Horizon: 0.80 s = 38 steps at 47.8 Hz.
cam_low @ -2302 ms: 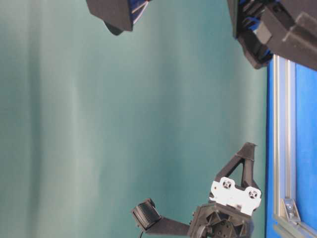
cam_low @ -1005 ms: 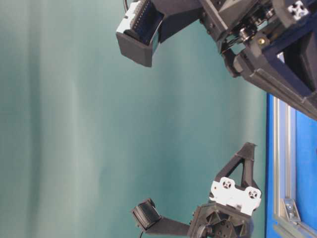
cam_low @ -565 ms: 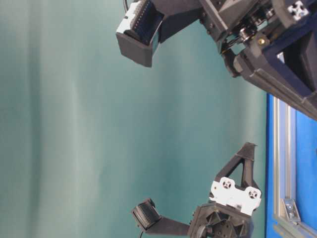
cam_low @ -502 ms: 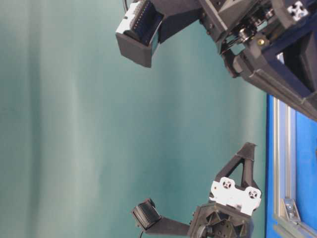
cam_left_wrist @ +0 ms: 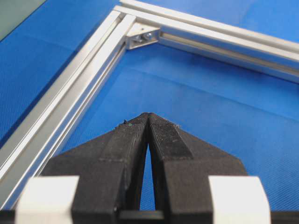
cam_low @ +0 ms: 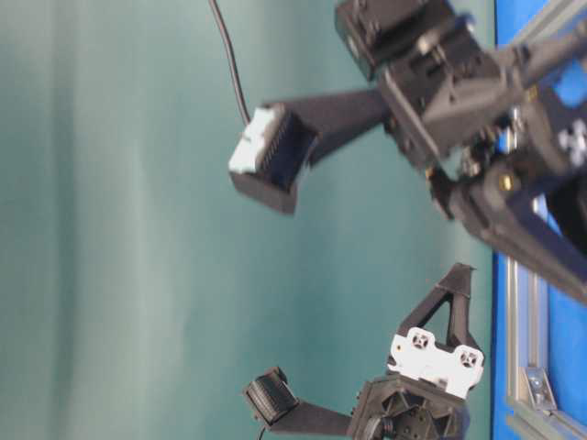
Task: Insert the wire through the string loop located on the left side.
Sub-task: 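Move the plug leftward and push it through the white zip-tie loop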
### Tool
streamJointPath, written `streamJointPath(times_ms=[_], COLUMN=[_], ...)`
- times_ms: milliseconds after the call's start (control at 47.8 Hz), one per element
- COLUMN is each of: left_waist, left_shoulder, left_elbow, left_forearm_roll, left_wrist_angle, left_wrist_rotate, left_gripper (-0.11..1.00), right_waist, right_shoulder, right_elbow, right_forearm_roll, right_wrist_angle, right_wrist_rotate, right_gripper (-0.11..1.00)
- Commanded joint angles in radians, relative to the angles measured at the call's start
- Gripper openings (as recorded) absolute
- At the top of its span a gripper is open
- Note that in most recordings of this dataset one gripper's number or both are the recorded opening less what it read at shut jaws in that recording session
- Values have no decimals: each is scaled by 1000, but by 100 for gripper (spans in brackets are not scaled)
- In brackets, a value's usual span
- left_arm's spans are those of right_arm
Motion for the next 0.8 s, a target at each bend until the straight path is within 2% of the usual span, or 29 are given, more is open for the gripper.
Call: streamJointPath(times_ms=[0, 774], left_waist=[2, 2], left_shoulder=[-29, -29], left_elbow=[-14, -14], left_forearm_roll=[3, 3], left_wrist_angle=[-5, -5], left_wrist_rotate=[-2, -2], left_gripper=[0, 0], right_waist=[-3, -5], right_shoulder=[-3, 8], right_elbow=[-48, -63], right_forearm_roll=[-2, -2], right_wrist_angle=[3, 5], right_wrist_rotate=[3, 2], right_gripper=[0, 0])
